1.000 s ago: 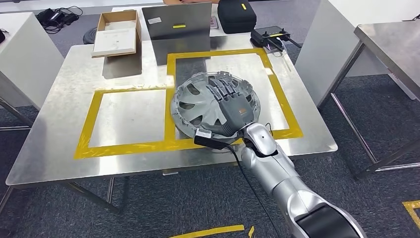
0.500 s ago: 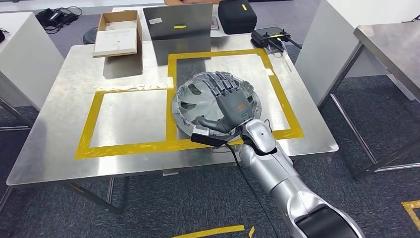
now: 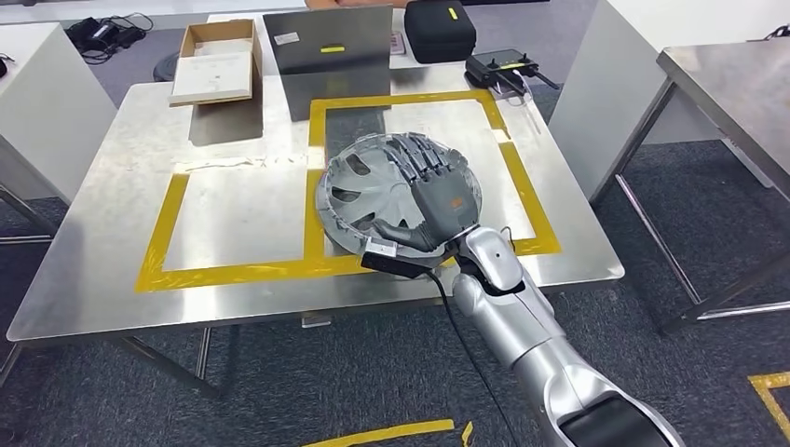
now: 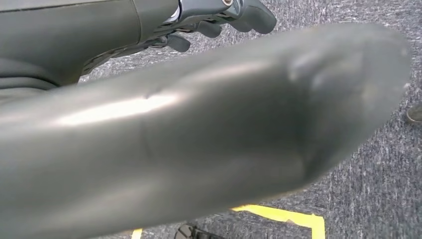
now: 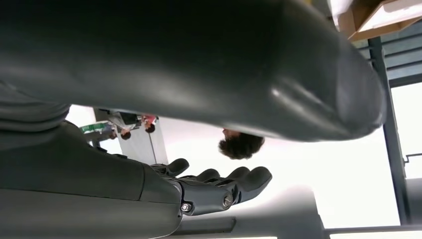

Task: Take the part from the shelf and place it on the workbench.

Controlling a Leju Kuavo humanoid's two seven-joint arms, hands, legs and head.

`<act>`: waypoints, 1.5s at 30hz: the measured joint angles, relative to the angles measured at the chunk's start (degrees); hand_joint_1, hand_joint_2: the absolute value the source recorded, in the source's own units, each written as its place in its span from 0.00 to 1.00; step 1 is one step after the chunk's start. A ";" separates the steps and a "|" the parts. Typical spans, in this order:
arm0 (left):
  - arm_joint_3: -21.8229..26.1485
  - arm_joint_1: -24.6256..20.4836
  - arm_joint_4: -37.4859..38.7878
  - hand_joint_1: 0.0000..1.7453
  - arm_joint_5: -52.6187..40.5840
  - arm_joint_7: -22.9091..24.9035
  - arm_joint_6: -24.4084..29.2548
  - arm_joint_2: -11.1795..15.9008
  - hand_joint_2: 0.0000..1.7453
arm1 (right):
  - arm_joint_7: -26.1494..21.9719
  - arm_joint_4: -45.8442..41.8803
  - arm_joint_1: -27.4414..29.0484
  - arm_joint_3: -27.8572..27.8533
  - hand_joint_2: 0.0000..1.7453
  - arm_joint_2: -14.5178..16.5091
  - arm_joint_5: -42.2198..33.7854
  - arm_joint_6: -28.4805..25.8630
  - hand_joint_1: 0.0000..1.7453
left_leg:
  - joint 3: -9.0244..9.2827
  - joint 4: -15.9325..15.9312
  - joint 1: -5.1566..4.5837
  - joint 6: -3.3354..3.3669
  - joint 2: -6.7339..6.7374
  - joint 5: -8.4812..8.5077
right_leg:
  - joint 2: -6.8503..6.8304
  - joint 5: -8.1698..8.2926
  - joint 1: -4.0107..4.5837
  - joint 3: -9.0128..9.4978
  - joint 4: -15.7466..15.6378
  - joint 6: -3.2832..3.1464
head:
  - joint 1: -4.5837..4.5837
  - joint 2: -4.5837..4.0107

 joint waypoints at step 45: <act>-0.01 0.13 0.33 0.00 0.07 0.82 -0.79 -0.19 0.00 | -1.59 1.38 -2.08 -1.03 0.00 0.87 -2.51 -1.21 0.00 | 5.65 1.93 -0.69 -0.60 -0.61 -6.75 | -0.74 5.69 0.63 -5.88 0.07 -1.50 | 0.27 0.00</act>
